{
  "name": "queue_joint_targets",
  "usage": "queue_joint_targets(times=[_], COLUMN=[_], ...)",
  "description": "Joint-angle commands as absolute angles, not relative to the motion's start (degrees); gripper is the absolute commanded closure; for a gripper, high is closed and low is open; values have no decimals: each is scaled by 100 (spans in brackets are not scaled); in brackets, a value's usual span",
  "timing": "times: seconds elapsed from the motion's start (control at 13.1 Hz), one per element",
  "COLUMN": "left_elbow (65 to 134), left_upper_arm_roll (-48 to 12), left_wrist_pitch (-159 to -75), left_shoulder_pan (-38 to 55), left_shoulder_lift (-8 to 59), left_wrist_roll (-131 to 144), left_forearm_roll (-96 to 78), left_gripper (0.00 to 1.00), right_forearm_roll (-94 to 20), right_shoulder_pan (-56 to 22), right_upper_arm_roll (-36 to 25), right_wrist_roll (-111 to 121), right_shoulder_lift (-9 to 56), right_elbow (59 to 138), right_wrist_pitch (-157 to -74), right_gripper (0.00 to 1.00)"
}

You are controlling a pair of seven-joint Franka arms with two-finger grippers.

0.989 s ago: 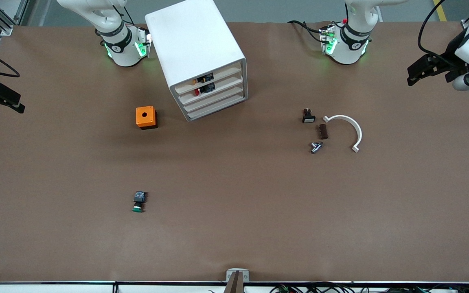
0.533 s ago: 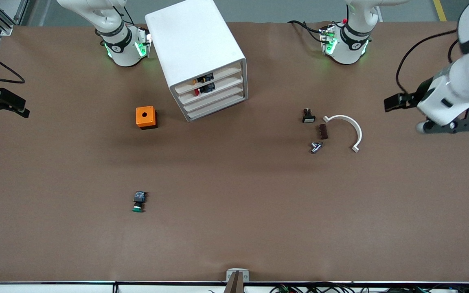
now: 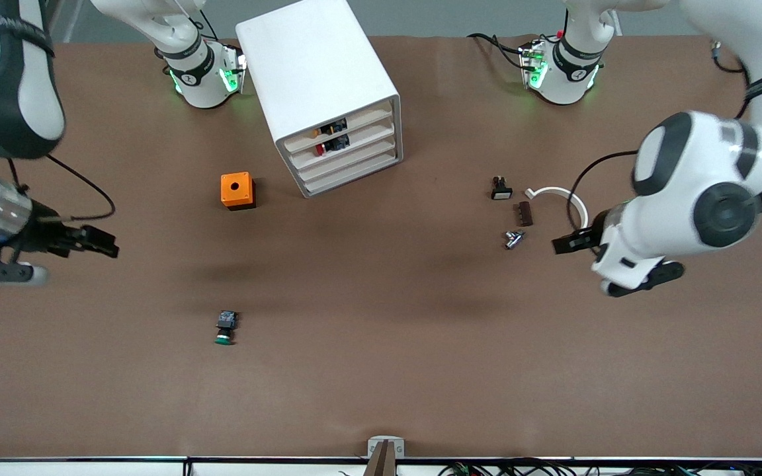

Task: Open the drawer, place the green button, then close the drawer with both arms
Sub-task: 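Reach the right gripper to the green button while the left gripper approaches the drawer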

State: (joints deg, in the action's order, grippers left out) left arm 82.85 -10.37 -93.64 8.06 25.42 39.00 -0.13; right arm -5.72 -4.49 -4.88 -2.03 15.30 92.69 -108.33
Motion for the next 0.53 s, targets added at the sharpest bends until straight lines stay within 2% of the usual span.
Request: queue_joint_targets(times=[0.0,0.23,0.46], left_elbow=[8051,8051,8051], left_upper_arm_roll=[-1028,-1028,-1028], left_wrist_pitch=[-9710,-10132,-10484], left_shoulder_pan=[1229,1607,1888], left_shoulder_lift=[2996,3435,3830], left_wrist_roll=[5303,7061,8240], left_forearm_roll=[-70,-376,-1096], left_gripper=[0,0,0], right_forearm_roll=[-686,-677,-677], right_shoulder_pan=[-475,-457,-553], right_upper_arm_roll=[-186,166,176], right_wrist_roll=[-780,-1362,-1589], right_shoulder_lift=[2177,2845,3549], right_elbow=[9141,9167,9185], right_wrist_pitch=[-11467,-12213,-12997], right_gripper=[0,0,0])
